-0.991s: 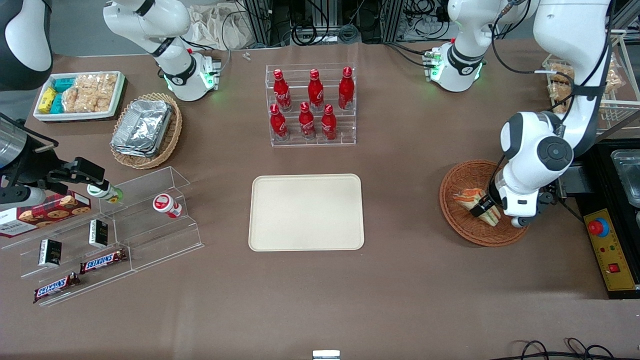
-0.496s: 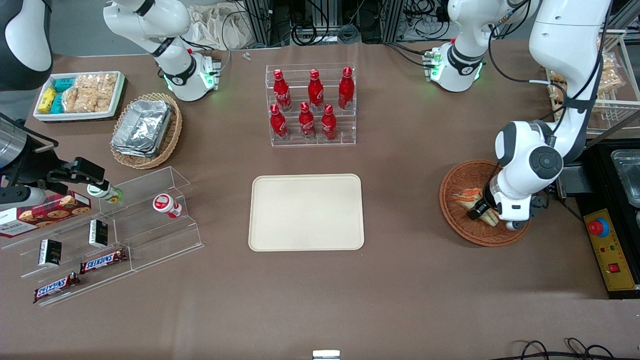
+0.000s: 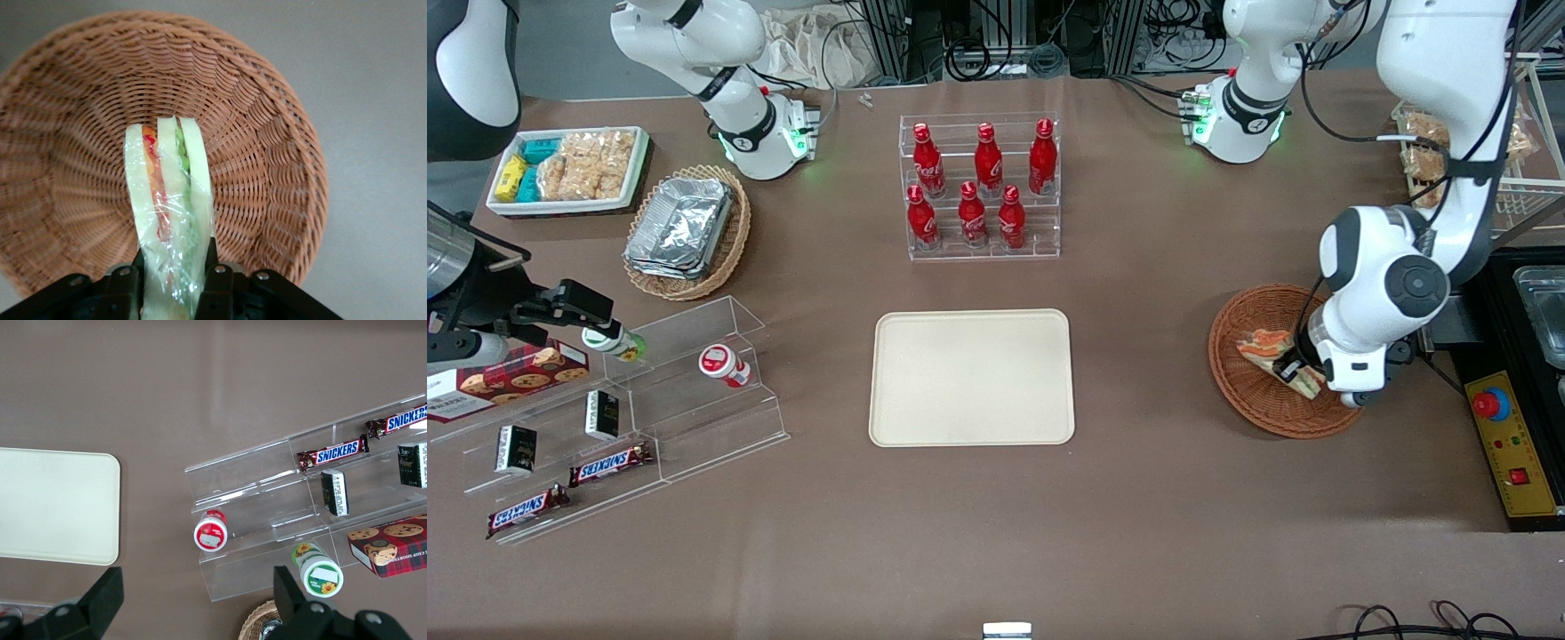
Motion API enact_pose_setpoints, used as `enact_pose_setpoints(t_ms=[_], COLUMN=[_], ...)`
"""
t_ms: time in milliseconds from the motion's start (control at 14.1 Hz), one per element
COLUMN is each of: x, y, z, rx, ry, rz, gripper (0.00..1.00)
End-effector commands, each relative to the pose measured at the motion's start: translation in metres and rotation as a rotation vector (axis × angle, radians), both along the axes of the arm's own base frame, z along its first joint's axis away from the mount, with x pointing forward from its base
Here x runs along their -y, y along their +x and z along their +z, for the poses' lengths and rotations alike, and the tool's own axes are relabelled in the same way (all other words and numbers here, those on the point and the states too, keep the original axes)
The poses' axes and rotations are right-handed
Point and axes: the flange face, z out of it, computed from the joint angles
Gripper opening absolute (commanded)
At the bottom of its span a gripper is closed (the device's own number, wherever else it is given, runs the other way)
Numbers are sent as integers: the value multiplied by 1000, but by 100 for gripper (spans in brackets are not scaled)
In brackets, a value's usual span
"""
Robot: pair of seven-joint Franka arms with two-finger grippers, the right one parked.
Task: Place sandwich from basket to tray
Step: 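Lift the sandwich up out of the basket with the left gripper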
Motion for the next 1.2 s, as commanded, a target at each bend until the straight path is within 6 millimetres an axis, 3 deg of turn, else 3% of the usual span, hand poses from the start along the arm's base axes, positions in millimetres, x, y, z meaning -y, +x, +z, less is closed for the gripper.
enact_pose_setpoints(t_ms=[0,283,425,566,779,991,1133], x=[4,34,56,70,106,174,213], y=[15,35,32,29,22,12,6], z=[73,190,220,228,228,204,196], rx=[-37,-70,-68,-58,-59,-81,-64], ry=[13,-21,-33,-39,-76,-109,-133], rz=[21,-3,-43,-87,-319,-462,-520], gripper=[0,0,0,0,4,6,1])
